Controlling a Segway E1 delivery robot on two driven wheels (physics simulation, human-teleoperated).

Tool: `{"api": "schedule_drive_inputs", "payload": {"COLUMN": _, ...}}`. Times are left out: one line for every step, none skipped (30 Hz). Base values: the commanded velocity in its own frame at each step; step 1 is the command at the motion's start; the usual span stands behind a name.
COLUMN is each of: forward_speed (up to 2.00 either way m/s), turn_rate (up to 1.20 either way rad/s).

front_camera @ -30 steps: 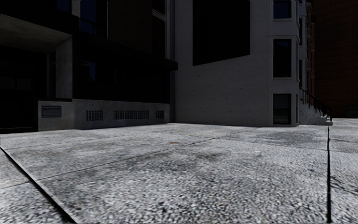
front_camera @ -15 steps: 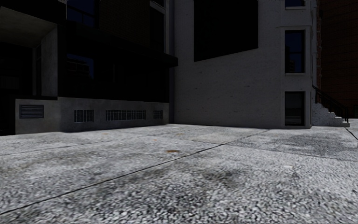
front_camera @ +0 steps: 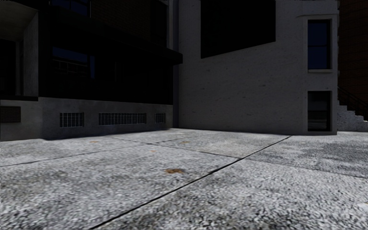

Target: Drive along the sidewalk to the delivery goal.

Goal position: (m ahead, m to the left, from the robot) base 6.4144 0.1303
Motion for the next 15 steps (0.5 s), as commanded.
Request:
{"api": "schedule_drive_inputs", "payload": {"forward_speed": 2.00, "turn_rate": 0.00}}
{"api": "schedule_drive_inputs", "payload": {"forward_speed": 2.00, "turn_rate": 0.00}}
{"api": "schedule_drive_inputs", "payload": {"forward_speed": 2.00, "turn_rate": 0.00}}
{"api": "schedule_drive_inputs", "payload": {"forward_speed": 2.00, "turn_rate": 0.00}}
{"api": "schedule_drive_inputs", "payload": {"forward_speed": 2.00, "turn_rate": 0.00}}
{"api": "schedule_drive_inputs", "payload": {"forward_speed": 2.00, "turn_rate": 0.00}}
{"api": "schedule_drive_inputs", "payload": {"forward_speed": 2.00, "turn_rate": 0.00}}
{"api": "schedule_drive_inputs", "payload": {"forward_speed": 2.00, "turn_rate": 0.00}}
{"api": "schedule_drive_inputs", "payload": {"forward_speed": 2.00, "turn_rate": 0.00}}
{"api": "schedule_drive_inputs", "payload": {"forward_speed": 2.00, "turn_rate": 0.00}}
{"api": "schedule_drive_inputs", "payload": {"forward_speed": 2.00, "turn_rate": 0.00}}
{"api": "schedule_drive_inputs", "payload": {"forward_speed": 2.00, "turn_rate": 0.00}}
{"api": "schedule_drive_inputs", "payload": {"forward_speed": 2.00, "turn_rate": 0.00}}
{"api": "schedule_drive_inputs", "payload": {"forward_speed": 2.00, "turn_rate": 0.00}}
{"api": "schedule_drive_inputs", "payload": {"forward_speed": 2.00, "turn_rate": 0.00}}
